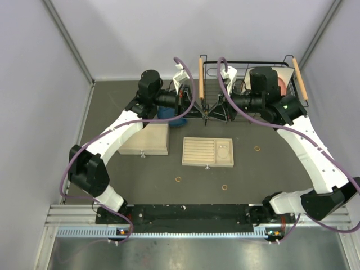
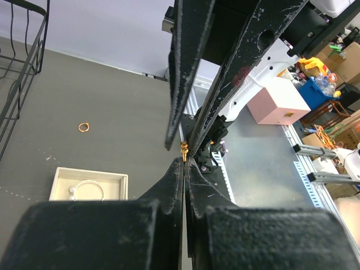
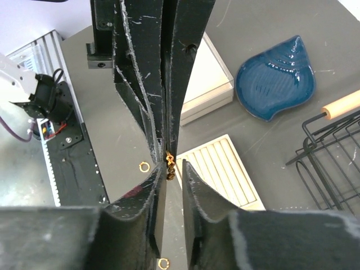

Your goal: Organize the mixed jewelry

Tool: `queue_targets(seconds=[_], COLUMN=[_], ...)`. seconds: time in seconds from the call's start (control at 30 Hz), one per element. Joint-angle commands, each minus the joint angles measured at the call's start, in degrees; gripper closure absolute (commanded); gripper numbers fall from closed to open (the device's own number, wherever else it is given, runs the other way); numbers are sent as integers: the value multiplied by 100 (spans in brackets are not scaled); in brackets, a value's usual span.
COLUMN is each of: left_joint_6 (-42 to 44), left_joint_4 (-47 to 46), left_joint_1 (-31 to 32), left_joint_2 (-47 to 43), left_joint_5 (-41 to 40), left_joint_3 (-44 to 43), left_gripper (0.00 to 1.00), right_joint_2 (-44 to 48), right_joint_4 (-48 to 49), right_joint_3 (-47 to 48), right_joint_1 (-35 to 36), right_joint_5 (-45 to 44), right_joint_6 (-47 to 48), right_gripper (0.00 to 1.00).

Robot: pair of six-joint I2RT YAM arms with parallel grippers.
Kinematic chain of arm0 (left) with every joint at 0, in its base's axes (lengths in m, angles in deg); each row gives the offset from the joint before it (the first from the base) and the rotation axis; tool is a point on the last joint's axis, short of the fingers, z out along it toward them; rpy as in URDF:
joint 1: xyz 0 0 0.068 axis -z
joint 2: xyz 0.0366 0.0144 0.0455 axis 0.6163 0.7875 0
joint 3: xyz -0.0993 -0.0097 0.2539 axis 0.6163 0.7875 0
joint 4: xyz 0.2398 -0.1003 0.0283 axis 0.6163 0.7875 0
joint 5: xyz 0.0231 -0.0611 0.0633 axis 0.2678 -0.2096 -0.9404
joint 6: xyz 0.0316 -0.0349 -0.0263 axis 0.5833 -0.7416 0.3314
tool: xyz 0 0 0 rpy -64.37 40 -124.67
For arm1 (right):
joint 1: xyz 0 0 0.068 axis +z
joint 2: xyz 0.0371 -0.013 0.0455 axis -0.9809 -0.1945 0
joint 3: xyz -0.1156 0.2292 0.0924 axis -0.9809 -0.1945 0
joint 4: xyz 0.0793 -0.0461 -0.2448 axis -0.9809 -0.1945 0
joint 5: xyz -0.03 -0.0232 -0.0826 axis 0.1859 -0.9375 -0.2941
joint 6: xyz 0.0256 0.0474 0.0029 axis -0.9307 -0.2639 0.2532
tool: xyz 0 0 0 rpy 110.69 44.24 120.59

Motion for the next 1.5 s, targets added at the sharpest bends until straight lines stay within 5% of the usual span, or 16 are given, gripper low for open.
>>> queue_targets(seconds=[0.0, 0.17, 0.4, 0.47, 1.03, 1.47], left_joint_6=[-32, -50, 406, 573, 776, 882], left_joint_4=[-334, -352, -27, 78, 703, 887], left_joint_1=[36, 28, -534, -885, -3645, -4253], left_joint_2=[-155, -155, -400, -567, -1728, -1816], left_joint_5=[105, 0, -361, -352, -229, 0], left_joint_3=[22, 31, 320, 426, 1472, 1630], left_gripper=[100, 96, 42, 36, 34, 34], right_joint_2=[-63, -72, 25, -71, -1495, -2532], right_joint_4=[50, 50, -143, -301, 445, 1236], right_joint_3=[122, 87, 148, 131, -1222, -1548], right_joint_1=[25, 69, 69, 69, 903, 1150], right_joint_5=[196, 320, -567, -804, -2220, -2642], right_joint_6=[25, 78, 454, 604, 3258, 3927], right_gripper=[86, 100, 100, 100, 100, 100])
